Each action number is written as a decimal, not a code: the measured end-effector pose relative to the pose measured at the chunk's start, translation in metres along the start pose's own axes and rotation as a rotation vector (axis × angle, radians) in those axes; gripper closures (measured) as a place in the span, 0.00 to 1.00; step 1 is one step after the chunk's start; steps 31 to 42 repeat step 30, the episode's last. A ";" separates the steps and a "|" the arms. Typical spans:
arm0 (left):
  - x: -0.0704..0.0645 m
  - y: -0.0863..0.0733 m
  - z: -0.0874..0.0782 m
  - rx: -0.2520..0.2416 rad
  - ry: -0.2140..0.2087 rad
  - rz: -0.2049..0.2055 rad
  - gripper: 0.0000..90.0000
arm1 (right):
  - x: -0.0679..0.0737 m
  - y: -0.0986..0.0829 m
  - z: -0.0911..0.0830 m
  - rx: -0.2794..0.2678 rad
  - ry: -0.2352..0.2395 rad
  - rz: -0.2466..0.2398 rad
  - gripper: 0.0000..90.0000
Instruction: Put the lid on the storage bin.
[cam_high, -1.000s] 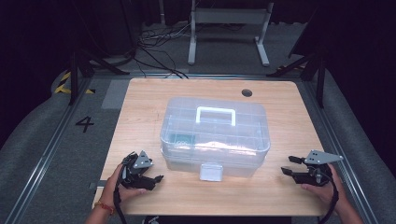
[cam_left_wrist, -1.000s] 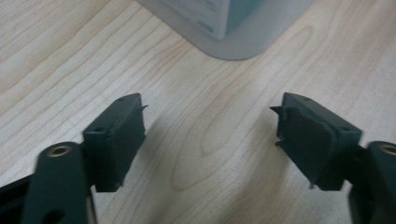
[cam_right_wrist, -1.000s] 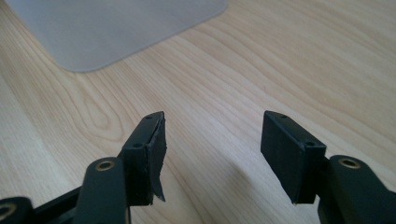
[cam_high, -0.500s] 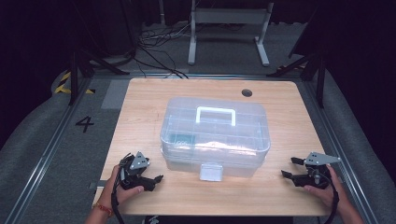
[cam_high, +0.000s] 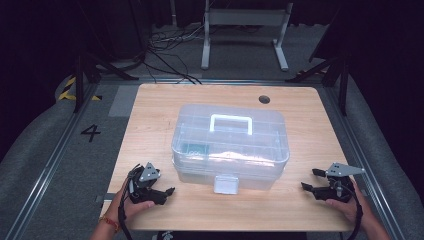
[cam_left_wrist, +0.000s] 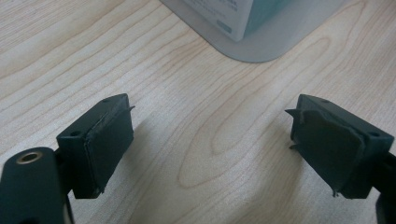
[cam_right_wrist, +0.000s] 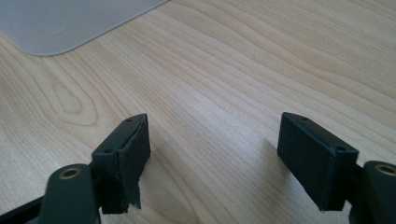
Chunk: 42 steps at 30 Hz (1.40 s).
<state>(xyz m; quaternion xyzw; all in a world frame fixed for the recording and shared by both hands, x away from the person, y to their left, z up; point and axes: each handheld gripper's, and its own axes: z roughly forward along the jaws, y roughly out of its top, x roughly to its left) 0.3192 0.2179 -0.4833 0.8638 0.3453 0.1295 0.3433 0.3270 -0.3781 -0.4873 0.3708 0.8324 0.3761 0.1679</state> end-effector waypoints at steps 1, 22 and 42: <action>0.000 0.000 0.000 0.000 0.000 0.000 0.15 | 0.000 0.000 0.000 0.000 0.000 0.000 0.28; 0.000 0.000 0.000 0.000 0.000 -0.002 0.15 | 0.000 0.000 0.000 0.000 0.000 0.000 0.28; 0.000 0.000 0.000 -0.002 -0.001 -0.006 0.15 | 0.000 0.000 0.000 -0.001 -0.002 -0.001 0.28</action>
